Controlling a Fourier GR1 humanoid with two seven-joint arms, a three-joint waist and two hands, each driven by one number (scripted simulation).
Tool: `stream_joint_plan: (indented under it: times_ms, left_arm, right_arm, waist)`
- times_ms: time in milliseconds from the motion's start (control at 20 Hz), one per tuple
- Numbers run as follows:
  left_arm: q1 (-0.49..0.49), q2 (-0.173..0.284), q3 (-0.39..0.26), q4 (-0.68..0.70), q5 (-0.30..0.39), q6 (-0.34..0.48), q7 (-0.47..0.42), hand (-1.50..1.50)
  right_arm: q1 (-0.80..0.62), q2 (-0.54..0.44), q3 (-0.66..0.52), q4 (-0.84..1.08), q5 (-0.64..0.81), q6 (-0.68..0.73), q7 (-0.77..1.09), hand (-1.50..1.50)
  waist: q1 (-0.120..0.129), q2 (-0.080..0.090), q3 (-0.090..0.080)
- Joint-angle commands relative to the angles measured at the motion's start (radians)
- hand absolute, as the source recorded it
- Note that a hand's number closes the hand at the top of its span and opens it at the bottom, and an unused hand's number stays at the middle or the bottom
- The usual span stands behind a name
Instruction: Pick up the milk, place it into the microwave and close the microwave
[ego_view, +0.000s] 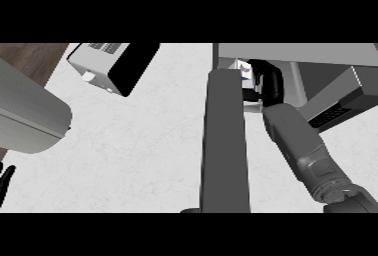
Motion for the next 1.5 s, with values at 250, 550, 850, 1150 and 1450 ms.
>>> stream_joint_plan:
  times_ms: [250,550,850,1150,1450]
  left_arm:
    - [-0.038,0.018,0.000,0.029,-0.006,-0.017,-0.009,-1.50]
    - [-0.078,0.026,0.001,0.058,-0.013,-0.012,-0.012,-1.50]
    - [-0.076,0.017,-0.020,0.071,-0.039,-0.018,-0.018,-1.50]
    - [-0.080,0.017,-0.017,0.096,-0.027,-0.030,-0.025,-1.50]
    - [-0.135,0.033,-0.019,0.130,-0.046,-0.008,-0.001,-1.50]
  right_arm:
    - [-0.072,-0.003,-0.018,0.060,0.023,-0.233,0.055,1.50]
    - [-0.018,-0.081,-0.056,0.058,-0.003,-0.180,0.020,1.50]
    - [-0.013,-0.109,-0.054,0.093,0.009,-0.185,0.048,1.50]
    - [-0.001,-0.135,-0.052,0.117,0.019,-0.232,0.072,1.50]
    - [-0.001,-0.125,-0.003,0.136,0.071,-0.201,0.074,-1.50]
  waist:
    - [0.024,0.012,0.001]
    - [0.032,0.029,0.003]
    - [0.044,0.029,0.004]
    - [0.065,0.036,0.004]
    - [0.063,0.041,0.004]
